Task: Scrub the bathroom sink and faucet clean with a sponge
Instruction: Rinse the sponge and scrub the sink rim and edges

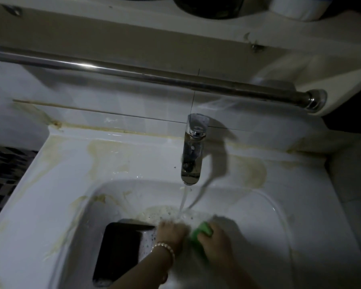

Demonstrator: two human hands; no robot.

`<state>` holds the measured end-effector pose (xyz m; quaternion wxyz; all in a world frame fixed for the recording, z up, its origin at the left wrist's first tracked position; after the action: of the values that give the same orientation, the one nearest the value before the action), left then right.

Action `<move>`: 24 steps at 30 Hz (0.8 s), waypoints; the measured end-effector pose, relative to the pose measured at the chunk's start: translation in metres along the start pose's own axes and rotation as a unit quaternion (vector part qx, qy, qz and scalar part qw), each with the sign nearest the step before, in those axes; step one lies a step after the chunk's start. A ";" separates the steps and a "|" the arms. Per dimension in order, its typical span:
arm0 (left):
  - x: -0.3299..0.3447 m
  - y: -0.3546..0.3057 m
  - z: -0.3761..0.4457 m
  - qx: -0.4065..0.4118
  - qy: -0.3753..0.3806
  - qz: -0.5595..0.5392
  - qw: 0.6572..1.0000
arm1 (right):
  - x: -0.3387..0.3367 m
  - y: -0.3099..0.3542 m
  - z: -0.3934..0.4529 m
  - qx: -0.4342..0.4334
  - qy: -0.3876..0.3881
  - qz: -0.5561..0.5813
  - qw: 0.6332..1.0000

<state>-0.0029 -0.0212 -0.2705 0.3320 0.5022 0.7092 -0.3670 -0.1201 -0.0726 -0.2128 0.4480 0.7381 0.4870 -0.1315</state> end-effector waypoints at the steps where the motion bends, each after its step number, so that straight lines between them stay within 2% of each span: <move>1: -0.005 0.002 -0.003 -0.012 -0.013 -0.003 1.000 | -0.009 0.011 -0.004 0.013 -0.044 0.076 0.996; 3: -0.025 0.008 -0.009 -0.050 -0.072 -0.059 0.994 | -0.023 0.037 -0.008 0.022 -0.097 0.260 0.960; 4: -0.040 0.013 -0.013 -0.079 -0.134 -0.138 0.978 | -0.027 0.050 -0.007 0.026 -0.088 0.348 0.933; 5: -0.057 0.019 -0.019 -0.120 -0.192 -0.254 0.940 | -0.028 0.062 -0.007 0.039 -0.055 0.425 0.903; 6: -0.072 0.025 -0.027 -0.165 -0.234 -0.396 0.872 | -0.028 0.075 -0.006 0.058 0.001 0.496 0.866; 7: -0.084 0.029 -0.034 -0.197 -0.258 -0.543 0.774 | -0.026 0.088 -0.007 0.081 0.073 0.556 0.824; 8: -0.094 0.031 -0.040 -0.206 -0.264 -0.672 0.661 | -0.023 0.098 -0.010 0.103 0.151 0.598 0.781; 9: -0.103 0.029 -0.044 -0.197 -0.239 -0.772 0.555 | -0.021 0.106 -0.016 0.122 0.215 0.619 0.746; 10: -0.111 0.024 -0.048 -0.168 -0.203 -0.840 0.474 | -0.020 0.110 -0.020 0.131 0.256 0.626 0.725; 11: -0.120 0.020 -0.052 -0.125 -0.170 -0.869 0.447 | -0.019 0.112 -0.023 0.132 0.281 0.630 0.712; 12: -0.128 0.016 -0.056 -0.081 -0.156 -0.874 0.454 | -0.019 0.113 -0.024 0.124 0.297 0.634 0.703; 13: -0.134 0.013 -0.057 -0.057 -0.165 -0.862 0.476 | -0.020 0.114 -0.026 0.111 0.301 0.634 0.704; 14: -0.138 0.011 -0.056 -0.048 -0.191 -0.844 0.499 | -0.021 0.116 -0.026 0.094 0.292 0.625 0.718; 15: -0.141 0.008 -0.056 -0.056 -0.224 -0.811 0.538 | -0.022 0.119 -0.027 0.082 0.263 0.611 0.743; 16: -0.143 0.006 -0.056 -0.064 -0.262 -0.777 0.568 | -0.022 0.120 -0.027 0.074 0.207 0.585 0.781; 18: -0.153 -0.002 -0.058 -0.080 -0.336 -0.707 0.617 | -0.023 0.119 -0.029 0.067 0.039 0.513 0.855; 19: -0.156 -0.005 -0.060 -0.091 -0.354 -0.665 0.651 | -0.023 0.118 -0.033 0.063 -0.032 0.484 0.872; 21: -0.163 -0.010 -0.057 -0.111 -0.360 -0.612 0.695 | -0.028 0.119 -0.044 0.031 -0.093 0.474 0.875; 24: -0.174 -0.010 -0.053 -0.183 -0.284 -0.563 0.755 | -0.036 0.116 -0.056 0.014 -0.079 0.542 0.837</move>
<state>0.0298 -0.0593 -0.0956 0.3371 -0.1847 0.7906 -0.4766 -0.0544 -0.0645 -0.0961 0.4739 0.8775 -0.0298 0.0675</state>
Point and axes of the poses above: each hand's wrist, its own z-axis towards the middle knuckle, its own x-axis out of the palm, y = z × x, the point moved 4 cm from there along z, towards the middle knuckle, and after that the axes turned 7 degrees about x, right-handed, at the moved point
